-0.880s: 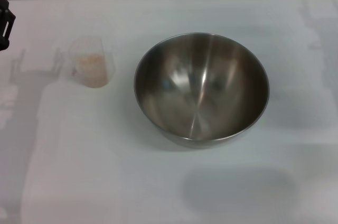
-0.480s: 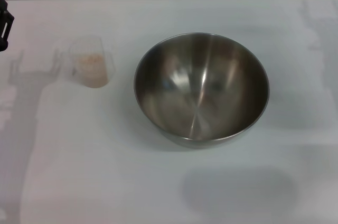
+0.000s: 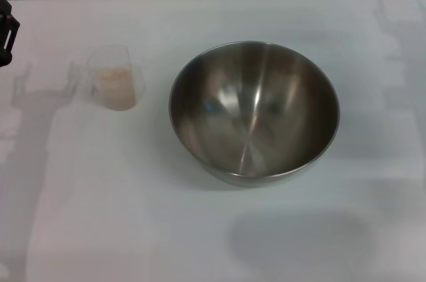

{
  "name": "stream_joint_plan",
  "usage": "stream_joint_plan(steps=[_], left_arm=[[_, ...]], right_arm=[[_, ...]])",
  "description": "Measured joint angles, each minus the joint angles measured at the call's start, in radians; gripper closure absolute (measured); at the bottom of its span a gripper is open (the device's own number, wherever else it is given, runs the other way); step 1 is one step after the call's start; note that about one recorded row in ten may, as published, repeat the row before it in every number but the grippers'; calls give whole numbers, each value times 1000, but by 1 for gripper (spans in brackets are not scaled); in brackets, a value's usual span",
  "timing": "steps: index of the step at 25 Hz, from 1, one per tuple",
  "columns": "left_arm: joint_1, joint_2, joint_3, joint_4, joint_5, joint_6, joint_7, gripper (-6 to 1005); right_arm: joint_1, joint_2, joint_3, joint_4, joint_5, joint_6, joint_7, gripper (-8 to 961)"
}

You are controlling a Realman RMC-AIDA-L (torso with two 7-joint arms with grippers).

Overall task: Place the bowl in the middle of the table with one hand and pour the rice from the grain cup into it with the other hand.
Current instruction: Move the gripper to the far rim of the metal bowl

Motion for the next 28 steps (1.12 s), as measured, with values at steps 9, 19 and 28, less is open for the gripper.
stream_joint_plan(steps=[9, 19, 28], left_arm=[[2, 0, 2, 1, 0, -1, 0, 161], [3, 2, 1, 4, 0, 4, -1, 161], [2, 2, -3, 6, 0, -1, -1, 161]], right_arm=[[-15, 1, 86, -155, 10, 210, -134, 153], [-78, -2, 190, -696, 10, 1117, -122, 153], [-19, -5, 461, -1072, 36, 2065, -118, 152]])
